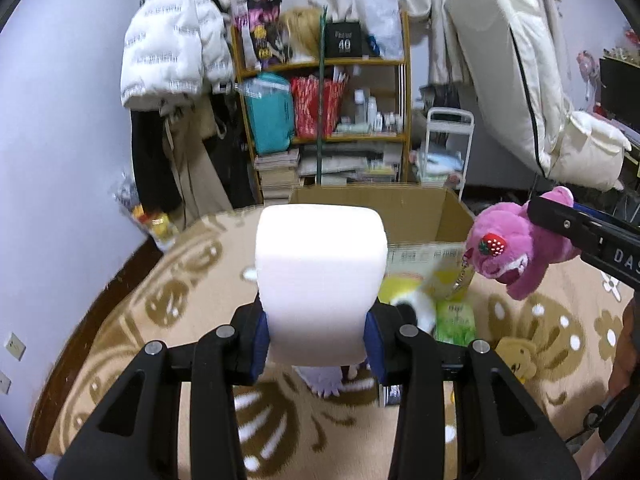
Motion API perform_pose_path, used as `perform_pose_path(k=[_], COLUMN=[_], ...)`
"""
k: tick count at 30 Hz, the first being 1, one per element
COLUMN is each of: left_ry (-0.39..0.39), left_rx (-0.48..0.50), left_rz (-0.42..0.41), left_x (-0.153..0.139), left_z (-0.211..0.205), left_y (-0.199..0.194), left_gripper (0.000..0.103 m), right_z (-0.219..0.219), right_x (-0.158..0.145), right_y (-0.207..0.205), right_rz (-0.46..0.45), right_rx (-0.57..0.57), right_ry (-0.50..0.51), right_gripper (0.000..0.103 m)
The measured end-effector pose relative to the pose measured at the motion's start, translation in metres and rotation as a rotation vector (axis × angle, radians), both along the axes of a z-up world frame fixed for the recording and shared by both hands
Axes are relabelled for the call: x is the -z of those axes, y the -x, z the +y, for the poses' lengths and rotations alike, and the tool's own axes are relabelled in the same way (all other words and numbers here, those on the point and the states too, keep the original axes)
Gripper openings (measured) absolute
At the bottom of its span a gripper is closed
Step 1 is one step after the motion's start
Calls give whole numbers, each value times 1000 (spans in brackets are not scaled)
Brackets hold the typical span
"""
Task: Organize soft objects
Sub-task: 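Lift the pink roll with the left gripper while the right gripper lifts the bear toward the box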
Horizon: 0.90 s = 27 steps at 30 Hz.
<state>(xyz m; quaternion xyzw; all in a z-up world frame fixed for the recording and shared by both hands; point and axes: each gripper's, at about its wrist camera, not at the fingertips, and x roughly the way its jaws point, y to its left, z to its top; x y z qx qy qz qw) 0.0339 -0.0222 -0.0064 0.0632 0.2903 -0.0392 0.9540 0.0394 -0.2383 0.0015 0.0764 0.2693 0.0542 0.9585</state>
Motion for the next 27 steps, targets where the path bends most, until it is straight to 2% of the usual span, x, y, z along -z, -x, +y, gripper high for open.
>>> perform_pose_path(k=[10,17,22,27], left_ry=[-21,-12,-1,-6], left_rx=[13,6,4,16], left_rz=[-122,-168,-163,-137], left_x=[-44,-65,-61,-40], left_z=[-6,-6,-6,-5], left_y=[-23,-62,-85,-102], left_gripper=[38,39,39,39], right_z=[8,12,11,10], right_x=[-38,-46,-47,-37], right_y=[-20,-42,-59,-71], right_rz=[-117,-144,-149,-148], right_rx=[-13,-10,2,18], right_ry=[59,66,43,18], right_gripper=[63,63,63,63])
